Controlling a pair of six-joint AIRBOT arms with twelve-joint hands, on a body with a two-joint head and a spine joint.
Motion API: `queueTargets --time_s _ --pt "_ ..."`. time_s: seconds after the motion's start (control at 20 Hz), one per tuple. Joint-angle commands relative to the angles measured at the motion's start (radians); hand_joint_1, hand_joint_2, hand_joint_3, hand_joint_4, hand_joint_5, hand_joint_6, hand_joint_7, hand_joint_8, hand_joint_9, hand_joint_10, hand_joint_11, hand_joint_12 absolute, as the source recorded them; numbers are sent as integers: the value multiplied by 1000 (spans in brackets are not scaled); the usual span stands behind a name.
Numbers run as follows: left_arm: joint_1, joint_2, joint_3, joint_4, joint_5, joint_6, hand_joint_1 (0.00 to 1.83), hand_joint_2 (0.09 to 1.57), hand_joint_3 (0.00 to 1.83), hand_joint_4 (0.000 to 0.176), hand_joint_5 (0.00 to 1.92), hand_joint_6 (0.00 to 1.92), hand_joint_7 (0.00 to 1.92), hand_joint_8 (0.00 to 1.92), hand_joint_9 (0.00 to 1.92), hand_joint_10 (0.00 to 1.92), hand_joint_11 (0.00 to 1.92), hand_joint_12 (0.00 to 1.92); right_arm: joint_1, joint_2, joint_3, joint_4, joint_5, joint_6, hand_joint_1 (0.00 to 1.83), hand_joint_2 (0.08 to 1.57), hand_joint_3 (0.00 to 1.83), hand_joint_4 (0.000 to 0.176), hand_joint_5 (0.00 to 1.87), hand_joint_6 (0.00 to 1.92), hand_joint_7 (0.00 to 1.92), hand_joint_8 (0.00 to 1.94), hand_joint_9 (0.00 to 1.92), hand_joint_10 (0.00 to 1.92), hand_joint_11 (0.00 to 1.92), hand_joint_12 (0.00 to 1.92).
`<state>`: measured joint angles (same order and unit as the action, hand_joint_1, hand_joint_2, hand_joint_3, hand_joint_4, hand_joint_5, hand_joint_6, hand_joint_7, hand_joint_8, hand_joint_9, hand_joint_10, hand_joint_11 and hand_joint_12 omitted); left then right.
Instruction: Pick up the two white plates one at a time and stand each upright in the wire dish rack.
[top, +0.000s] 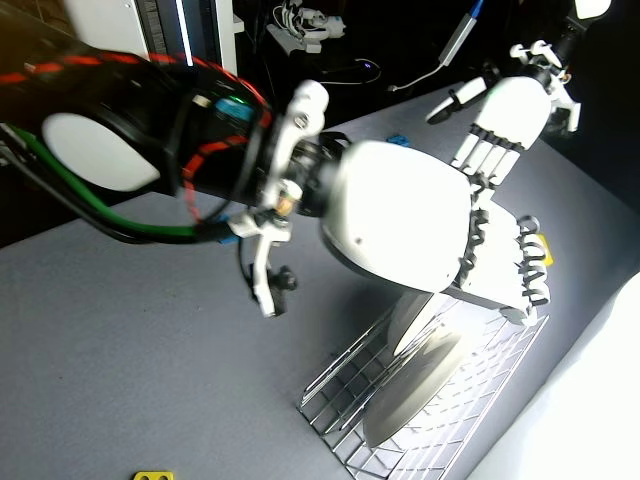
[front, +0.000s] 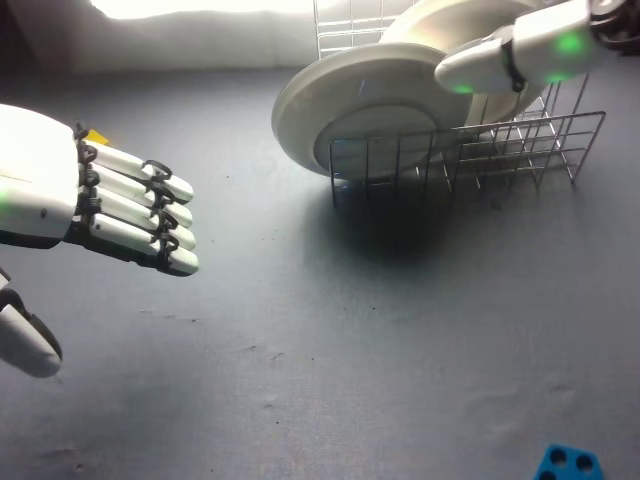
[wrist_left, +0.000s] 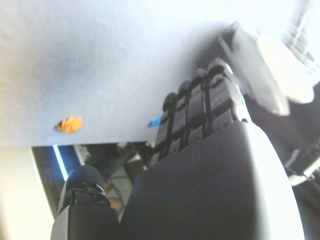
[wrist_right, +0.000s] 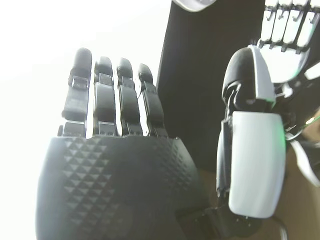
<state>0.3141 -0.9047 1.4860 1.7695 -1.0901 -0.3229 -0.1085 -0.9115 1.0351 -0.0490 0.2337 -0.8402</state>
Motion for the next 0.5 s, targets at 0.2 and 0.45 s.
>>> queueTargets --time_s 0.2,0.45 --pt "-7 20 4 -60 -14 19 58 1255 1 0 669 33 760 89 679 153 108 1133 32 122 -59 5 125 -7 640 1120 0 0 662 404 490 1027 396 1181 176 1688" --pt "-21 21 -9 -60 1 2 315 1308 1 0 585 1078 601 1327 445 1533 250 1813 11 219 -123 -70 146 -24 633 1169 0 0 569 1293 591 1551 476 1659 305 1895"
